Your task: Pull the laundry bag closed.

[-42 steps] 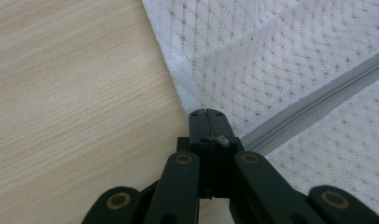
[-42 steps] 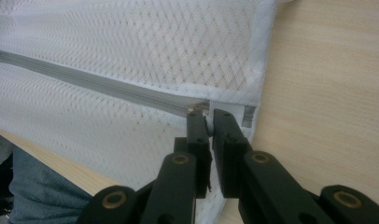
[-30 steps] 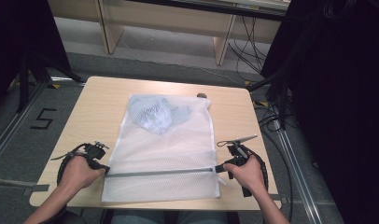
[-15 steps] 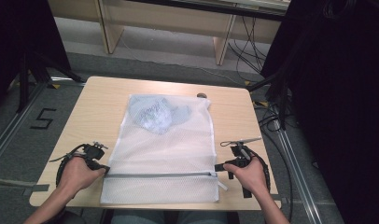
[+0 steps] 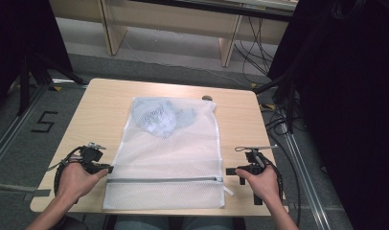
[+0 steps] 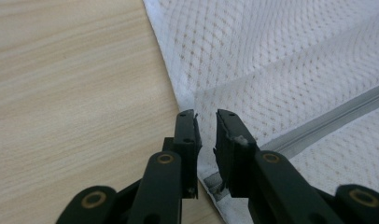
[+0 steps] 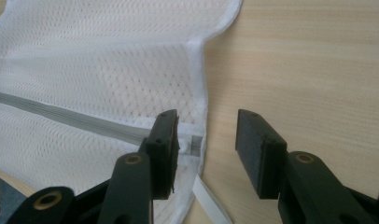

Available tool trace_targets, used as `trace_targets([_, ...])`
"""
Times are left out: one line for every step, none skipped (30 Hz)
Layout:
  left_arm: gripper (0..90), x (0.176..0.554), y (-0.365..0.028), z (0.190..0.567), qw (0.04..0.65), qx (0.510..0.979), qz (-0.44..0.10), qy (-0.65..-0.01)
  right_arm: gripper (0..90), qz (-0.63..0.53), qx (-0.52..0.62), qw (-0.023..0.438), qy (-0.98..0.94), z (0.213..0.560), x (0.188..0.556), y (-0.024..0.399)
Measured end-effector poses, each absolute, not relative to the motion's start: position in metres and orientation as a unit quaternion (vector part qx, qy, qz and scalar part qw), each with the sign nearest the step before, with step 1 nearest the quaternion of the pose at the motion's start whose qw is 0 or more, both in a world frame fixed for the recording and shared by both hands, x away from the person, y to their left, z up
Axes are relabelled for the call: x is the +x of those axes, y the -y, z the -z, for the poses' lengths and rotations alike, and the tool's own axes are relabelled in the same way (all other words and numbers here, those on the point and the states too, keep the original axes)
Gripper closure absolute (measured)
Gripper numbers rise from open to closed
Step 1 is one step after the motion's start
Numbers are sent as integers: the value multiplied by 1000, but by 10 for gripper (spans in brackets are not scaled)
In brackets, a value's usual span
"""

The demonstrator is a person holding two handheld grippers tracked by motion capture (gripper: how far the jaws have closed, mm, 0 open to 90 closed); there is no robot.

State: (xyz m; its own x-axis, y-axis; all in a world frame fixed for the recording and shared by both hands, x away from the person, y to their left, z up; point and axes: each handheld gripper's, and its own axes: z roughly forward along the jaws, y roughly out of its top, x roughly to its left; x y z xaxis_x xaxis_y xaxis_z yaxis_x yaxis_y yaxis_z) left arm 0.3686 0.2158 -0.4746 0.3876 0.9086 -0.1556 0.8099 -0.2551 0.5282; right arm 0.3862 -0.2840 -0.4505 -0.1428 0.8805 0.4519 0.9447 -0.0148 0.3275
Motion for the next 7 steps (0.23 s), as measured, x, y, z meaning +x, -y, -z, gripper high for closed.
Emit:
trace_targets([760,368,-216,474,274,785,-91,-549,594,289,-650,49,701,452,386,285])
trace_targets([752,369,-217,474,271,791,-89,-541,591,285,-646,51,707,452,386,287])
trace_targets([751,369,-217,475,272,791,-89,-541,588,290,-626,36,723,454,387,292])
trace_targets([749,368,-217,475,271,789,-92,-544,587,291,-627,37,722,454,388,293])
trace_targets([745,368,-216,476,277,785,-94,-546,587,294,-627,39,720,453,387,294])
trace_targets([743,369,-217,475,275,789,-92,-541,587,295,-627,40,720,452,386,295])
trace_targets([739,369,-216,475,281,787,-93,-542,586,294,-625,36,722,452,386,297])
